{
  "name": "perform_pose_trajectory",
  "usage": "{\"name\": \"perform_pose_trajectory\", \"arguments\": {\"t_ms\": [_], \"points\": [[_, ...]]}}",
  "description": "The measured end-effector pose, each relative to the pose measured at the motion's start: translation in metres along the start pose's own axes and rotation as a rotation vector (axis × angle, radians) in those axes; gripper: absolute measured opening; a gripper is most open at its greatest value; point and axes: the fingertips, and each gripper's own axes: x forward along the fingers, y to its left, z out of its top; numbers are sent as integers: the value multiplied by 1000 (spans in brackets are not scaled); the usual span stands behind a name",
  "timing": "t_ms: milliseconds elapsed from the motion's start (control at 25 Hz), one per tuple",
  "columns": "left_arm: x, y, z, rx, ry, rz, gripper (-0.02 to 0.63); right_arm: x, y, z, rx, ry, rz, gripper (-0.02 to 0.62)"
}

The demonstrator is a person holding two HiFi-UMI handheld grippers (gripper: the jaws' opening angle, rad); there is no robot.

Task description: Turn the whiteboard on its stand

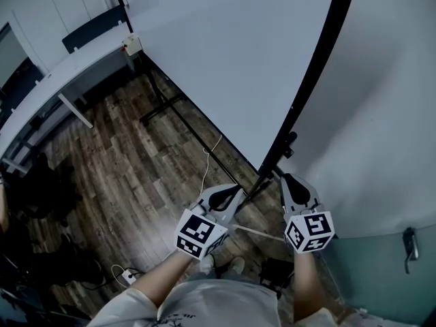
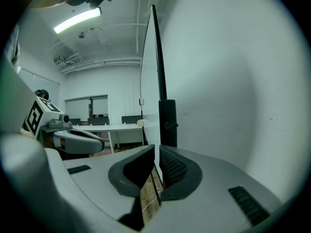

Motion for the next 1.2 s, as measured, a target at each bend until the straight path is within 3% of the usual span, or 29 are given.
{"name": "perform_pose_trajectory", "arguments": {"t_ms": [80,520,1200], "points": [[4,2,0,1,1,-1,11,8,-4,-1,-3,4,-3,17],[12,6,-1,-1,7,6,11,53,-21,-10,-12,41,18,187],[2,17,-6,-14,25,47,11,94,-26,-10,-30,59,25,199]]}}
